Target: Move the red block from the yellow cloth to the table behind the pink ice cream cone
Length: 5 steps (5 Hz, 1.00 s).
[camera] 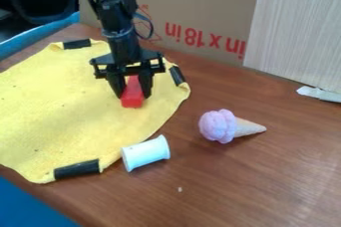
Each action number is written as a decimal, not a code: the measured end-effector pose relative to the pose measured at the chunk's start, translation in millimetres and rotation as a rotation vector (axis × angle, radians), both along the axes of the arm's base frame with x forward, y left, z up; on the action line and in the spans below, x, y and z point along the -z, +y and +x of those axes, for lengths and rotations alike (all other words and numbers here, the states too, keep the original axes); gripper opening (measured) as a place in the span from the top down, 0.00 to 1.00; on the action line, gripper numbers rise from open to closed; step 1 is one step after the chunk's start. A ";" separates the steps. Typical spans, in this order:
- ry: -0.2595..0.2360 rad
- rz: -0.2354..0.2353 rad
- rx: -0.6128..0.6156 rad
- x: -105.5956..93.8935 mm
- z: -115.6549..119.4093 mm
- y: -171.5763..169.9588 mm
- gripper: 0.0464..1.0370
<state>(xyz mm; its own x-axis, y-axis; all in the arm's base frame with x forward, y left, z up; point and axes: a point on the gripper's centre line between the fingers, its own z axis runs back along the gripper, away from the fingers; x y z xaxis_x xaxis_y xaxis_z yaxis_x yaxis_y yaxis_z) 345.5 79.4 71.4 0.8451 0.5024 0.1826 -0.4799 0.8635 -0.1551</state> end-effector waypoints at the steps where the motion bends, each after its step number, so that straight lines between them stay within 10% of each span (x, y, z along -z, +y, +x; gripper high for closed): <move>1: -0.026 -0.009 0.002 -15.7 -1.5 -2.5 0.48; 3: -0.101 0.072 0.029 -41.7 -3.3 -33.3 0.48; 5: -0.083 0.048 0.091 -48.3 6.8 -82.5 0.48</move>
<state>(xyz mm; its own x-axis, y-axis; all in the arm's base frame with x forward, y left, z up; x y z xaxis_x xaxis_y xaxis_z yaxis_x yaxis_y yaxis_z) 352.3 -3.1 119.7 0.8679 0.4132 0.2757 -0.3862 0.9104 -0.1485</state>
